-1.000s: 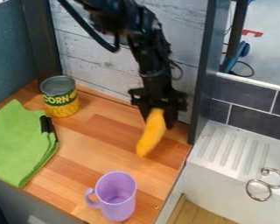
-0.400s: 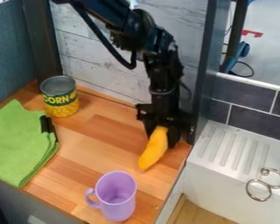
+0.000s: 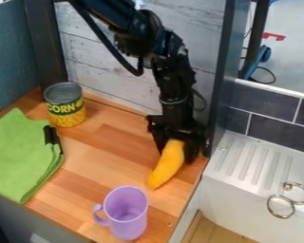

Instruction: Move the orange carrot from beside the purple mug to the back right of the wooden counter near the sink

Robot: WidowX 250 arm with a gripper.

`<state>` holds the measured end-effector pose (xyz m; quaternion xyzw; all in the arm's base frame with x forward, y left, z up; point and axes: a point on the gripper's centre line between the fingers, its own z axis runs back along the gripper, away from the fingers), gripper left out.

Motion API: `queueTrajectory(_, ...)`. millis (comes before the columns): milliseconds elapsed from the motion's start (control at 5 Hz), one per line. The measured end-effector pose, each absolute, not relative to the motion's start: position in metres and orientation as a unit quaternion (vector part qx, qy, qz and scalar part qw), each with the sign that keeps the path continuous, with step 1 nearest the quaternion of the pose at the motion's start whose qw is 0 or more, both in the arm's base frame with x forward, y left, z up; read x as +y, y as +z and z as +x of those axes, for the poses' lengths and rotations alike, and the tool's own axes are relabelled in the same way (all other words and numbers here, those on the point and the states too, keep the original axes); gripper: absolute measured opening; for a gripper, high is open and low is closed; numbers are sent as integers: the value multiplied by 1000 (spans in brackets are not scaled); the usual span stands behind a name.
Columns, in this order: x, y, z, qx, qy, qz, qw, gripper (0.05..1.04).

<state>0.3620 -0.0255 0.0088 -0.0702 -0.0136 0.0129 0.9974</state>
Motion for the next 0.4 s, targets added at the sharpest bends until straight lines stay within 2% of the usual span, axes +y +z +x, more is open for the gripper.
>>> queueTrajectory(200, -24, 13, 351, -14, 20, -83, 996, 994)
queueTrajectory(400, -21, 36, 347, -31, 26, -76, 996, 996)
